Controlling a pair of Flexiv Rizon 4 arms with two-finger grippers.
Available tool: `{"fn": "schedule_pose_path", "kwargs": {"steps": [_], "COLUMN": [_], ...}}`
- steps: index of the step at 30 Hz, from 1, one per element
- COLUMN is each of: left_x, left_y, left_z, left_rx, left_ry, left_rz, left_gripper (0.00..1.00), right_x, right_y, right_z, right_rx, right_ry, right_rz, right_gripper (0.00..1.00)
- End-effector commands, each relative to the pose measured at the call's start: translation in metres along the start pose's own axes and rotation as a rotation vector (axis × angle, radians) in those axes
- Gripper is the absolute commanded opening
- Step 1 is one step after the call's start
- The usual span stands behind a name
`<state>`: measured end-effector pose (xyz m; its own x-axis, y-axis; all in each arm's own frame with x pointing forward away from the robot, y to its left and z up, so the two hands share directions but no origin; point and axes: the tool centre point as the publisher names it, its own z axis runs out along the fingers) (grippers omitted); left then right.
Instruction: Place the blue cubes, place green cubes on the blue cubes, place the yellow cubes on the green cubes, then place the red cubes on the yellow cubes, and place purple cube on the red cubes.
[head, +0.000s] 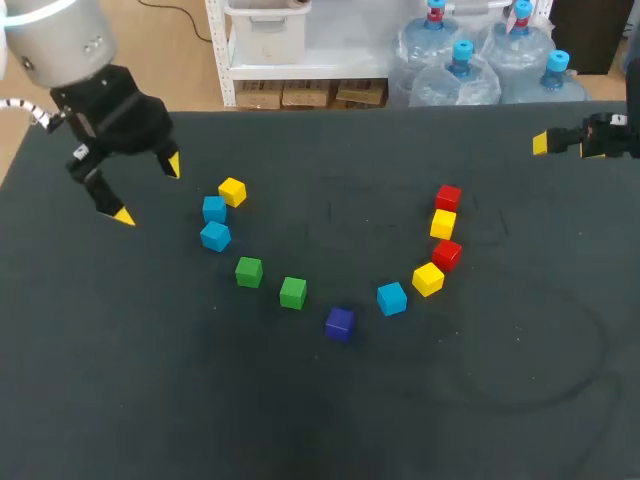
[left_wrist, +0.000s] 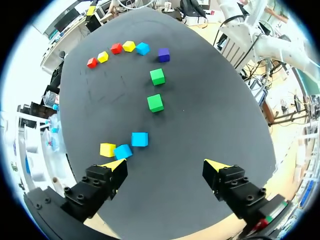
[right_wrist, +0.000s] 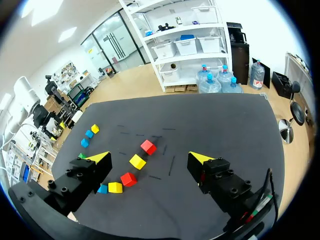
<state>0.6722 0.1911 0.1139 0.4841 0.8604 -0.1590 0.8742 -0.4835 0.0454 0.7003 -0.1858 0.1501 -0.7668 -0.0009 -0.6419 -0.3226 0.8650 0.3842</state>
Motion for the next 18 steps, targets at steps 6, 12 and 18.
{"fn": "schedule_pose_path", "kwargs": {"steps": [6,12,18], "left_x": [-0.014,-0.025,-0.03], "left_y": [0.018,0.026,0.028], "left_z": [0.03,0.045,0.058], "left_rx": [0.064,0.07,0.078], "left_ry": [0.05,0.059,0.064], "left_rz": [-0.095,-0.14,-0.191], "left_gripper": [1.0,1.0,1.0], "right_x": [0.0,0.0,0.0], "right_y": [0.001,0.001,0.001], "right_z": [0.0,0.0,0.0], "right_rx": [0.004,0.004,0.004], "right_ry": [-0.001,-0.001,-0.001], "right_rz": [0.001,0.001,0.001], "right_gripper": [1.0,1.0,1.0]}}
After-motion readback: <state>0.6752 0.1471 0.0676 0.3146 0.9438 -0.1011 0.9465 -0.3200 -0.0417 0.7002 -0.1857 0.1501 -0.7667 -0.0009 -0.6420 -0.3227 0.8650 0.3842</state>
